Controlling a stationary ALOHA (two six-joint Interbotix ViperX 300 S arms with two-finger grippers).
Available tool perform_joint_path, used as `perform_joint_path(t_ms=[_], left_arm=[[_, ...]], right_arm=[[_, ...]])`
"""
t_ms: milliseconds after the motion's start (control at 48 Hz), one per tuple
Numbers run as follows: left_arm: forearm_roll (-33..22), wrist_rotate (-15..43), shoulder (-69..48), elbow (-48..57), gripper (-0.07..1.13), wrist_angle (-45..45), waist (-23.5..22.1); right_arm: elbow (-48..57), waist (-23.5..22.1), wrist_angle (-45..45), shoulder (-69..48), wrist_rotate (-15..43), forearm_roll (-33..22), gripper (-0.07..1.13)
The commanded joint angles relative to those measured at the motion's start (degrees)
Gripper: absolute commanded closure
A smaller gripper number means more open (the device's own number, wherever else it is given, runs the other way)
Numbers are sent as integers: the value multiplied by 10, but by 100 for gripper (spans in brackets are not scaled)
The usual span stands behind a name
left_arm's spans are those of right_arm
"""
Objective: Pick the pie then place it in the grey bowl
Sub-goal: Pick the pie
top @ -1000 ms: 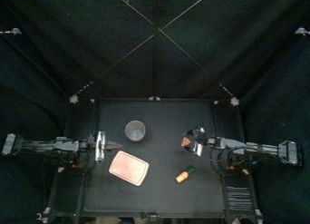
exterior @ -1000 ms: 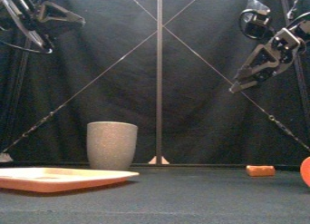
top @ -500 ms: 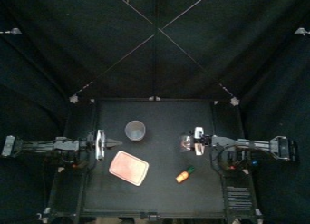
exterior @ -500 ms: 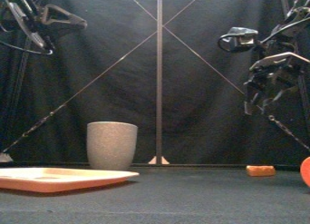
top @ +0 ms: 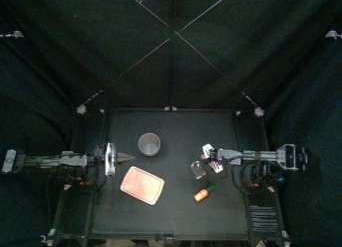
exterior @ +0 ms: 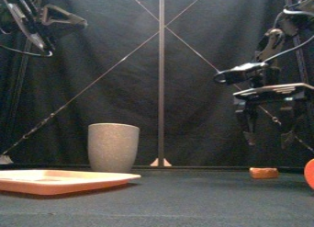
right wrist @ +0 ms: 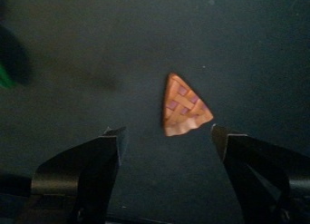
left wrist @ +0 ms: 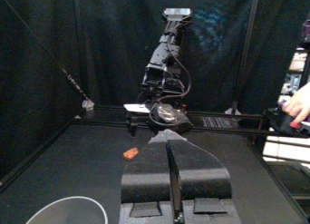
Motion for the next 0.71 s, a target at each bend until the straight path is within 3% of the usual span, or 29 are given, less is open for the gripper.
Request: perform_joint_path(t_ms=[21,417,708], left_arm=[[-1,0,3,-5,108,-6,1],[-1,0,3,-3,108,-6,4],[-3,0,3,-3,108,-7,6]], right_arm=[[-25,-17,-11,30,-31,-11,2],[-44,-59,-25,109,-113,6,3],[-34,-74,-39,132,-116,11,4]])
